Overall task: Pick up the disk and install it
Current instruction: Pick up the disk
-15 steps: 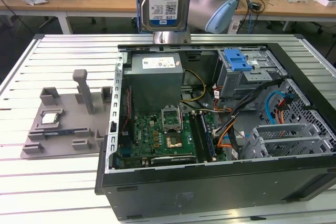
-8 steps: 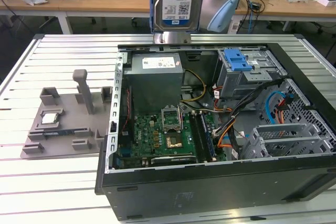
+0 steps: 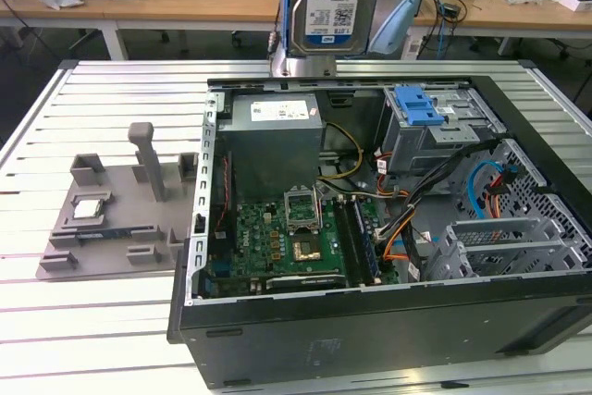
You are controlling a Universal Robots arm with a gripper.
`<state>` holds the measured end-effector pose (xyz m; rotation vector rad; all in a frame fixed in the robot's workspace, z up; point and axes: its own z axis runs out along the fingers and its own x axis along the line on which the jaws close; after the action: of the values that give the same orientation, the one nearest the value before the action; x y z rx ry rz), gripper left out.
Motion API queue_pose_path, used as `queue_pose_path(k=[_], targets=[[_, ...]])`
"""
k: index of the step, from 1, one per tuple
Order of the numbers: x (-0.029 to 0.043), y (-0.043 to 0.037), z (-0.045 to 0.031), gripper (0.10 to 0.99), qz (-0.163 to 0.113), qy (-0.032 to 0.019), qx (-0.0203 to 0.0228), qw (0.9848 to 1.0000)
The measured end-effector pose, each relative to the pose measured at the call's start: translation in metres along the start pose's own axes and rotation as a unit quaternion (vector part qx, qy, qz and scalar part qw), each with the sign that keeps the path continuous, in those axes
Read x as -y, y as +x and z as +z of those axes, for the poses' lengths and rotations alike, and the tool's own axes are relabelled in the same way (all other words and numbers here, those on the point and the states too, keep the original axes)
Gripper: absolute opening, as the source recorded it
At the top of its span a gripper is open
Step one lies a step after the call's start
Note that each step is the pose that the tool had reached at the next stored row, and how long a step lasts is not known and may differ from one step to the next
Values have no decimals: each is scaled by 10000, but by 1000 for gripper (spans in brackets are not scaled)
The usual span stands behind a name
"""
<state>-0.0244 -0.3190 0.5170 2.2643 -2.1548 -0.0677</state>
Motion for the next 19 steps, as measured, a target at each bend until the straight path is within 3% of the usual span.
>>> queue_pose_path(k=[8, 17, 19], targets=[[360, 17, -15, 369, 0, 0, 0, 10000], [640, 31, -27, 369, 0, 0, 0, 10000], [753, 37, -32, 369, 0, 0, 0, 10000]])
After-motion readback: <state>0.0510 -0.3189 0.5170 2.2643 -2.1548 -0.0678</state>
